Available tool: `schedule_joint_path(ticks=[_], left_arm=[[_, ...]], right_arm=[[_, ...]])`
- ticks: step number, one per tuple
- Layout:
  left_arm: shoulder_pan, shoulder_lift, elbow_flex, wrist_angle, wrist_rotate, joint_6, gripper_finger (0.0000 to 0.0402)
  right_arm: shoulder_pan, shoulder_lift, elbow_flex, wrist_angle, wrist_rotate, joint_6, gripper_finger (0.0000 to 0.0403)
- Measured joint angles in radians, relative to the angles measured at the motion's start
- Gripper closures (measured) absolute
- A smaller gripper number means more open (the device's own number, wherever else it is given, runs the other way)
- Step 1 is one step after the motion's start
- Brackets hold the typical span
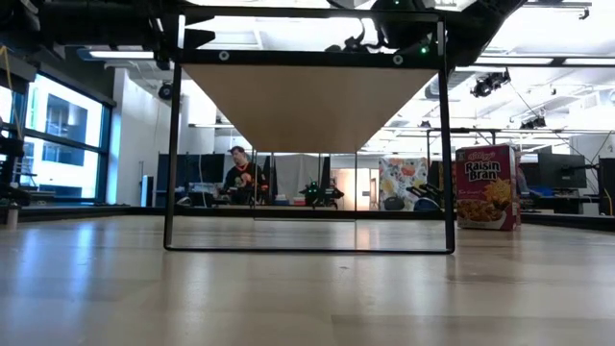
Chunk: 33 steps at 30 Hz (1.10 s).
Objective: Stack cereal on shelf
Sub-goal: Put the top yellow cereal box on the shelf
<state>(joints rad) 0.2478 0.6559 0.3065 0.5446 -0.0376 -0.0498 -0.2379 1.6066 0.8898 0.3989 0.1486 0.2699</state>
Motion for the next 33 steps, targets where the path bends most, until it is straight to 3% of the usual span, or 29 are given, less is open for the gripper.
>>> schedule_joint_path(ticks=[33], left_arm=[[0.0,0.0,0.0,-0.001,0.0,0.0,0.0161]], right_arm=[[0.035,-0.005,0.014,-0.053,0.042,0.021,0.0403]])
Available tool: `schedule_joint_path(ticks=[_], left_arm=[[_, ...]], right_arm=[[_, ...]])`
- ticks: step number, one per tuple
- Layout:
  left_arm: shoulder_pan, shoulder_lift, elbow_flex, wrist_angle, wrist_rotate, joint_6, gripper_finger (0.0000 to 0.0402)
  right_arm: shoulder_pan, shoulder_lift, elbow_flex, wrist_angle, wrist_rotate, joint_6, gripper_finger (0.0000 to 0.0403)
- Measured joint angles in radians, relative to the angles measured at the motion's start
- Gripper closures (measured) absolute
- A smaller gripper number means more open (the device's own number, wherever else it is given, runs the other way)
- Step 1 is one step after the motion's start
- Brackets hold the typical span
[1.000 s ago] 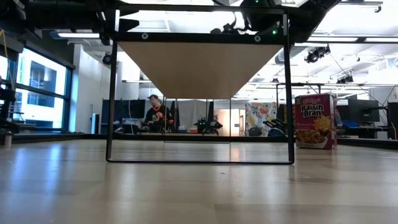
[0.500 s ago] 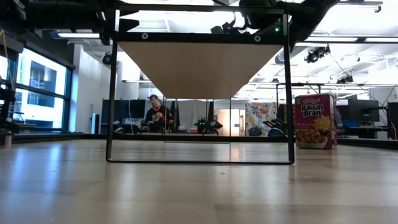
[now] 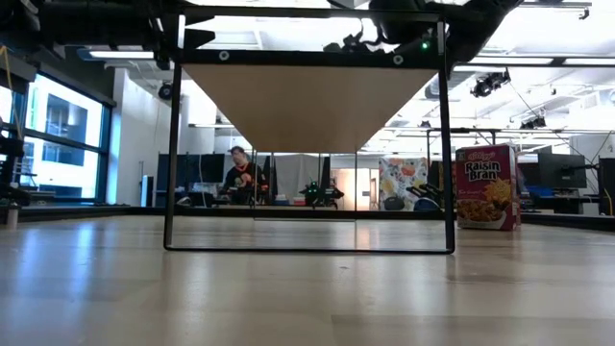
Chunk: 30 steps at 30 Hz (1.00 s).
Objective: Stack cereal on shelf
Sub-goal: Put the top yellow cereal box on the shelf
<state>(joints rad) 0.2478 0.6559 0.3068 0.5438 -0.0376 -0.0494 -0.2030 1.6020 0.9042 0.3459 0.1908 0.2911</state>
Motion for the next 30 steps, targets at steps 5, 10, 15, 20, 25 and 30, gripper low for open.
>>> schedule_joint_path(ticks=[5,10,15,20,25,30], left_arm=[[0.0,0.0,0.0,0.0,0.0,0.0,0.0161],[0.0,0.0,0.0,0.0,0.0,0.0,0.0161],[0.0,0.0,0.0,-0.001,0.0,0.0,0.0161],[0.0,0.0,0.0,-0.001,0.0,0.0,0.0161],[0.0,0.0,0.0,-0.001,0.0,0.0,0.0161],[0.0,0.0,0.0,0.0,0.0,0.0,0.0161]], right_arm=[[0.0,0.018,0.07,-0.067,-0.001,-0.028,0.0403],[0.0,0.034,0.095,-0.109,-0.001,-0.037,0.0403],[0.0,0.034,0.095,-0.127,0.01,-0.03,0.0403],[0.0,0.042,0.095,-0.137,0.003,-0.008,0.0403],[0.001,0.042,0.096,-0.164,0.0,0.007,0.0403],[0.001,0.042,0.096,-0.171,0.0,0.022,0.0403]])
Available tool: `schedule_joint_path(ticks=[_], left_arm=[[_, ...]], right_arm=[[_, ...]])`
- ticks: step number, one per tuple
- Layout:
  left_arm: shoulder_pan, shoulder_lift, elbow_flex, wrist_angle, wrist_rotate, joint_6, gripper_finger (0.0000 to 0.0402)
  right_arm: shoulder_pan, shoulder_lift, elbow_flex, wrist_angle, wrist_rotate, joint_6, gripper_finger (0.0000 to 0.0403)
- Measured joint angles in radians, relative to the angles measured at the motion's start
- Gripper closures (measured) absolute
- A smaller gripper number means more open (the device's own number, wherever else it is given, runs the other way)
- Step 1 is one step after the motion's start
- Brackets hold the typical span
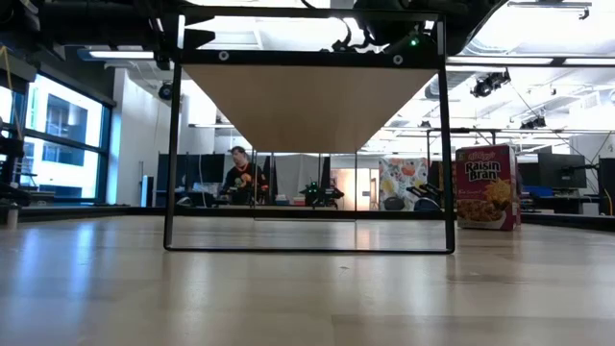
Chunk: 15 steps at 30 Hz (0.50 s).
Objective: Stack cereal on shelf
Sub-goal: Put the top yellow cereal box on the shelf
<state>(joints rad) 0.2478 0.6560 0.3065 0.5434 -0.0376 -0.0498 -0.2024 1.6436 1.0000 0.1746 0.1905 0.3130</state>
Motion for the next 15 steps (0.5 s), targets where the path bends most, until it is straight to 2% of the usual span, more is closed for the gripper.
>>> schedule_joint_path(ticks=[15], left_arm=[[0.0,0.0,0.0,0.001,0.0,0.0,0.0161]], right_arm=[[-0.001,0.047,0.0,0.089,0.026,0.001,0.0403]])
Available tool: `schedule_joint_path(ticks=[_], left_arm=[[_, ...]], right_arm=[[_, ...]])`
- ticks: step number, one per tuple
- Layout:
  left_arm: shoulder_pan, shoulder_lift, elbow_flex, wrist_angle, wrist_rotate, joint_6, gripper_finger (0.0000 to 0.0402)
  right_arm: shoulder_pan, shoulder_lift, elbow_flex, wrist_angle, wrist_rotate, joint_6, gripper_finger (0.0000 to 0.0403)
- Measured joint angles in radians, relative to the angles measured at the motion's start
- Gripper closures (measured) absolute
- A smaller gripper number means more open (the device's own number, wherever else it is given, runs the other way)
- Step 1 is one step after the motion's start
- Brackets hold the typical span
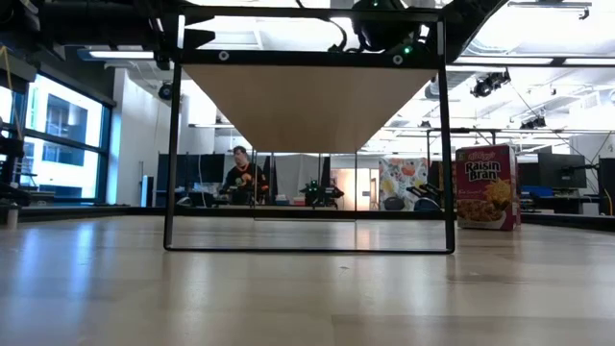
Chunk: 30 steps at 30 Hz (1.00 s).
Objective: Stack cereal on shelf
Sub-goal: Put the top yellow cereal box on the shelf
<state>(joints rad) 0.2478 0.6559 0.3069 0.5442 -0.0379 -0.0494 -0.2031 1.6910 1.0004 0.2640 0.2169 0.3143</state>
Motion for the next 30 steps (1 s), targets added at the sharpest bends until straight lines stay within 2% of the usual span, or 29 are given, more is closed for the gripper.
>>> schedule_joint_path(ticks=[7,30], left_arm=[[0.0,0.0,0.0,0.0,0.0,0.0,0.0161],[0.0,0.0,0.0,-0.001,0.0,0.001,0.0161]], right_arm=[[0.0,0.0,0.0,0.063,-0.001,0.0,0.0403],[0.035,0.0,0.0,0.013,-0.05,0.021,0.0403]])
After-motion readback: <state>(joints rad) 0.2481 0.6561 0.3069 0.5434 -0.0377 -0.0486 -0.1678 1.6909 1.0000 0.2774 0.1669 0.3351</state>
